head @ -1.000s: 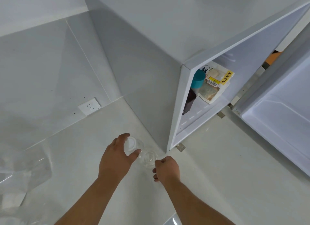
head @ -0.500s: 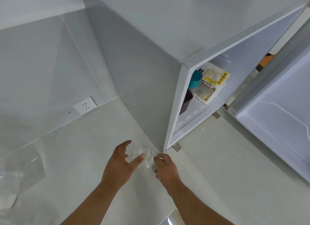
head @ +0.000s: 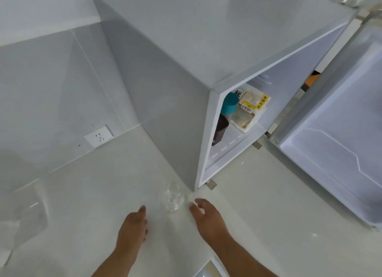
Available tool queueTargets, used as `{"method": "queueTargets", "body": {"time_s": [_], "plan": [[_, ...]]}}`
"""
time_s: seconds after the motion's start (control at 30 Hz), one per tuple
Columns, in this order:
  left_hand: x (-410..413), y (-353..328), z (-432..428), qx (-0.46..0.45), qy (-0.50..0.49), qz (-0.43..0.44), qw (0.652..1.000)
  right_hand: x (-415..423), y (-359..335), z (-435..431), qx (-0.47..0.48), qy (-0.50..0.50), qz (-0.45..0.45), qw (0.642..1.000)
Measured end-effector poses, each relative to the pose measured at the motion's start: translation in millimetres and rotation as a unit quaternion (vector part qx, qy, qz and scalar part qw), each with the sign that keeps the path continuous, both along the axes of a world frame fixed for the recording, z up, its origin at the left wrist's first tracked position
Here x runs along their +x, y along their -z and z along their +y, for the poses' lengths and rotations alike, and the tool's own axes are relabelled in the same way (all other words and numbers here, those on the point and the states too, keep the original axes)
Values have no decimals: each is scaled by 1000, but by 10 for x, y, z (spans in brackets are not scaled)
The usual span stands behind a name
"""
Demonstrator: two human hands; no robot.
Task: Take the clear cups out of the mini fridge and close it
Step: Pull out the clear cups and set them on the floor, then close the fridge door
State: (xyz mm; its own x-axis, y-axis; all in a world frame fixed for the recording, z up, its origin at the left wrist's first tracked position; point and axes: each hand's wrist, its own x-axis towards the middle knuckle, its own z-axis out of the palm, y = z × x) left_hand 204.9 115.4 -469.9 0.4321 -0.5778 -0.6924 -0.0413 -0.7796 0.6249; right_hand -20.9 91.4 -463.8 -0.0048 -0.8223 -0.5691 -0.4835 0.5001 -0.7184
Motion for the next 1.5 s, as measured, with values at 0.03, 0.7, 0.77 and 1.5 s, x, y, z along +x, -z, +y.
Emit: {"method": "queueTargets", "body": {"time_s": [0.03, 0.7, 0.77, 1.5], "plan": [[-22, 49, 126, 17, 69, -65, 995, -162, -36, 110, -29, -33, 53, 998], [-2470, -3476, -1046, -500, 444, -448, 593, -2817, -3390, -185, -417, -41, 459, 784], [-2449, -3820, -1184, -499, 430, -478, 581, -3049, -3684, -207, -427, -19, 482, 765], [-1755, -3955, -1776, -366, 476, -447, 663, -3598, -3968, 381, -340, -83, 492, 797]]}}
